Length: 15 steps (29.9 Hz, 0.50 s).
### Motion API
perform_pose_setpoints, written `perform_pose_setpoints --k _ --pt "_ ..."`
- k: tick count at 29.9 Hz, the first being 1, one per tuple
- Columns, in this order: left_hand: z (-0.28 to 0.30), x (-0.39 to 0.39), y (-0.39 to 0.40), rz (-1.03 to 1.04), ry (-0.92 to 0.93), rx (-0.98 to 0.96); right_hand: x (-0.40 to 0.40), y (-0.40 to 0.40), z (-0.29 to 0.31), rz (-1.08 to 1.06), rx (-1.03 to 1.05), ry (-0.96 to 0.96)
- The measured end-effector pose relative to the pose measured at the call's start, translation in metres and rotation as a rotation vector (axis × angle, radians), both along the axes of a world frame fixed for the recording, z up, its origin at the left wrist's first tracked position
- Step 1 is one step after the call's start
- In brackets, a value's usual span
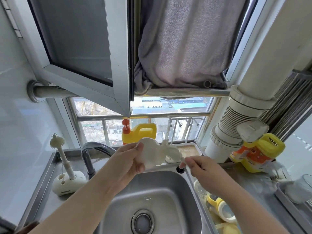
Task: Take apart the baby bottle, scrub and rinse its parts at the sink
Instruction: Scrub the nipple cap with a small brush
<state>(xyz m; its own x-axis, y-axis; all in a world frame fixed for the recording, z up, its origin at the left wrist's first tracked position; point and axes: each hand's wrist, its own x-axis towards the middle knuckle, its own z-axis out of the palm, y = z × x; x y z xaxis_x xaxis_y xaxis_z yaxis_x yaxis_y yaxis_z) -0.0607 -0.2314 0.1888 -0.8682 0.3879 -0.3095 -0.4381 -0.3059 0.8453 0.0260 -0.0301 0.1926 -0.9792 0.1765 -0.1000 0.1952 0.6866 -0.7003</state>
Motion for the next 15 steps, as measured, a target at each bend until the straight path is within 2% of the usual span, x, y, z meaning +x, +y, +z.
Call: perform_pose_setpoints --k 5,8,11,15 --pt "-0.005 -0.005 0.006 0.085 -0.238 0.038 0.004 -0.009 -0.007 0.092 0.167 0.126" --pt "-0.004 -0.005 0.006 0.094 -0.267 0.039 0.005 -0.008 -0.002 0.132 0.326 0.142" --pt "0.002 -0.003 0.001 0.051 -0.177 -0.001 0.01 0.003 0.001 0.111 0.417 0.115" --pt "0.008 -0.003 -0.003 -0.034 0.095 -0.132 0.011 0.007 0.001 0.088 0.266 0.099"
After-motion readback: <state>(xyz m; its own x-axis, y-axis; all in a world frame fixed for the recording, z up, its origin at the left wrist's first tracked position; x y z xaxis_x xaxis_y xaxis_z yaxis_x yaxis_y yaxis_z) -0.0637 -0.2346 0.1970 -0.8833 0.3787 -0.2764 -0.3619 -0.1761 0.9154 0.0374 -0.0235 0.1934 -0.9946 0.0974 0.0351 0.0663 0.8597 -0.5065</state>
